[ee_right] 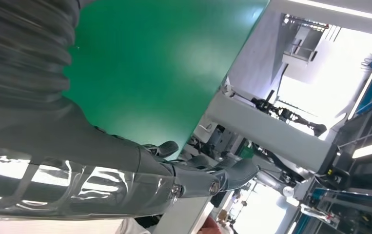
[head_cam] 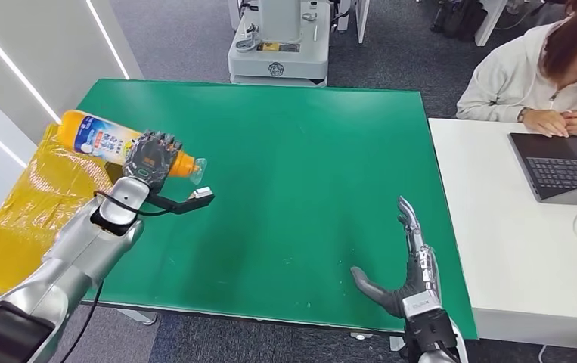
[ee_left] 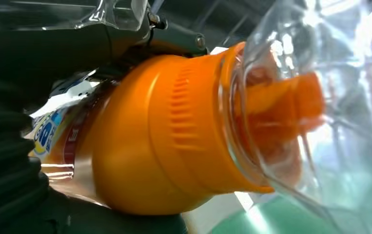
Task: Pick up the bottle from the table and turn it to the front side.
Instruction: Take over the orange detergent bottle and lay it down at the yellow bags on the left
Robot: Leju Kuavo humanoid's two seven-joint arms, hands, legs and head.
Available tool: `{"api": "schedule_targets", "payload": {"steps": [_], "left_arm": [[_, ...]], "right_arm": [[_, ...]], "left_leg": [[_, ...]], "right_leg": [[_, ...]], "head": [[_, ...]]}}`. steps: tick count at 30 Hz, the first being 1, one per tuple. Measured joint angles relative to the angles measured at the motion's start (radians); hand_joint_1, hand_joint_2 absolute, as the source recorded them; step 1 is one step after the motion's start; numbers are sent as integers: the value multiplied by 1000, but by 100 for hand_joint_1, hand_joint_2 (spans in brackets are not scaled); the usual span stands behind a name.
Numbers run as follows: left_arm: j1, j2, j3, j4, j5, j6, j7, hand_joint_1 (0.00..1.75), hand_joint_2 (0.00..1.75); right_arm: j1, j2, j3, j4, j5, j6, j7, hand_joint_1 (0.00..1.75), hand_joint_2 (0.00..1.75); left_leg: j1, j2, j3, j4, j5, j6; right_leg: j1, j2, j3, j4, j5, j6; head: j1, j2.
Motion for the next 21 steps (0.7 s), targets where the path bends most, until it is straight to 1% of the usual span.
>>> {"api": "schedule_targets", "payload": {"steps": [2, 6, 9, 12, 17, 19, 21], "left_arm": [[43, 35, 20, -48, 0, -35, 21, 175, 175], [103, 91, 74, -118, -1, -89, 42, 175, 175], [141, 120, 146, -154, -1, -115, 38, 175, 175], [162, 135, 201, -181, 0, -124, 24, 175, 175], [172, 138, 266, -199, 28, -127, -39, 175, 175], [168, 132, 283, -197, 87, -146, -95, 175, 175], [156, 121, 289, -182, 186, -180, -173, 175, 175]], "right_arm": [[5, 0, -11, -1, 0, 11, -2, 0, 175], [5, 1, -23, 0, 1, 21, -5, 0, 175], [2, 1, -26, 5, 0, 24, -2, 0, 175], [-6, 1, -29, 12, 0, 26, 0, 0, 175], [-13, 1, -31, 17, -1, 25, 0, 0, 175], [-20, 1, -31, 21, -3, 28, 0, 0, 175], [-34, 1, -29, 26, -6, 38, 0, 0, 175]], "left_leg": [[0, 0, 0, 0, 0, 0], [0, -1, -1, 0, 0, 0], [0, 0, -1, 0, 0, 0], [0, -2, -1, 0, 0, 0], [0, -2, -1, 0, 0, 0], [0, -2, -1, 0, 0, 0], [0, -3, -1, 1, 1, 0]], "right_leg": [[0, 0, 0, 0, 0, 0], [0, -1, 0, 0, 0, 0], [0, -1, 0, 0, 0, 0], [0, -3, 0, 0, 0, 0], [0, -3, 0, 0, 0, 0], [0, -3, 0, 0, 0, 0], [0, -4, 0, 0, 0, 0]], "head": [[0, 0], [0, 0], [0, 0], [0, 0], [0, 0], [0, 0], [0, 0]]}}
